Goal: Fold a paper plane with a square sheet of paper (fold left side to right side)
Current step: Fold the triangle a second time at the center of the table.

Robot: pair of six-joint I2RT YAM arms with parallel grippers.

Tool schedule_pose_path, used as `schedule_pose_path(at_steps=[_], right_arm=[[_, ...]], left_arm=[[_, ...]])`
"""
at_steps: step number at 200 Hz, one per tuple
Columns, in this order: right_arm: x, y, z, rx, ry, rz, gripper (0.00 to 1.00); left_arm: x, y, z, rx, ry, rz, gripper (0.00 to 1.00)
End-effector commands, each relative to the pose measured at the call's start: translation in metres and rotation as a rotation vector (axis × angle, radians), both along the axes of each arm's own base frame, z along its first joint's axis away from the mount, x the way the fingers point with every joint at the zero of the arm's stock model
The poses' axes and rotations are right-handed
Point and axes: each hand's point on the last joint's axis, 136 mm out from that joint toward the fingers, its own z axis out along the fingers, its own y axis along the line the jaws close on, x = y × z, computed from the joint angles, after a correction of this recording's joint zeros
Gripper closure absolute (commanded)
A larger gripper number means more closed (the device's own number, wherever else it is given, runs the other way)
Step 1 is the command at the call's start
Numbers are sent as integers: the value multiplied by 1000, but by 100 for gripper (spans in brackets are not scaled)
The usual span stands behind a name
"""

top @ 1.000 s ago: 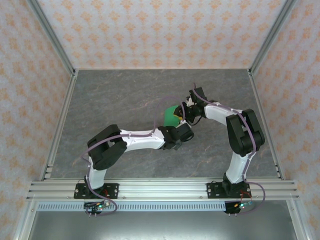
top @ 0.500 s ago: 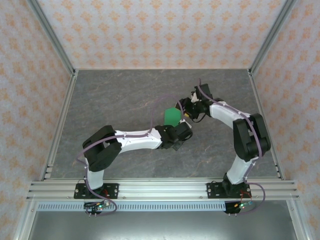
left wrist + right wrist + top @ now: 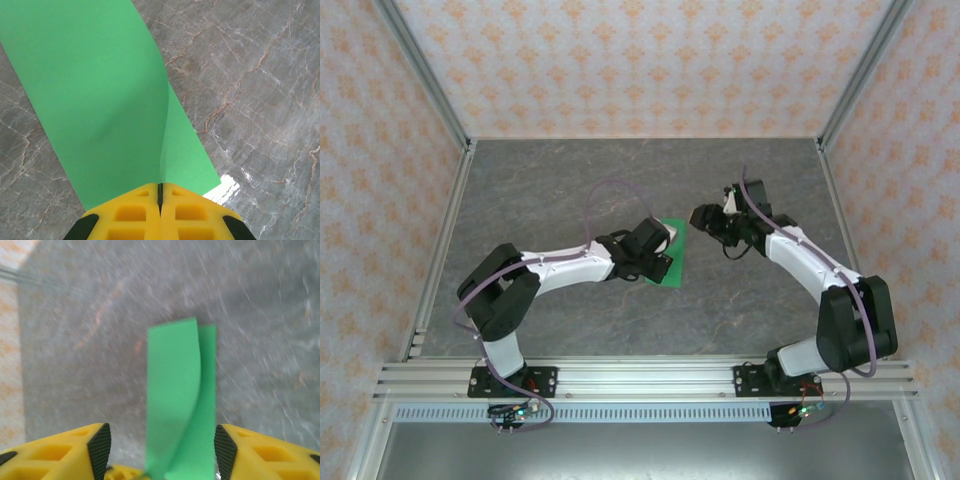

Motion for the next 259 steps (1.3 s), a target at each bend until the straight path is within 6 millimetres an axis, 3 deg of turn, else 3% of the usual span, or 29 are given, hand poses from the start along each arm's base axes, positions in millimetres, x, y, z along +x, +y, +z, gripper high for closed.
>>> schedule_pose_path(at_steps=[1,36,58,102,164,215,259], right_arm=[[-24,17,-10,41,35,60,49],[-51,41,-43,64,117,94,76],[-60,48,-60,66,153,90,85],[-75,59,-86,21,251,124,91],[-85,50,-114,-64,346,118,91],[-83,47,-112,-89,324,123,90],[-60,38,-77,-61,178,86,83]], left_arm=[[-4,-9,12,-128,54,-22,100],[1,2,11,-140,90,-6,100],[1,10,9,-127,106,0,100],[1,20,5,-70,121,-8,100],[11,27,-2,-21,132,-17,100],[17,27,1,-17,121,-17,100],[13,26,5,-41,130,-28,100]])
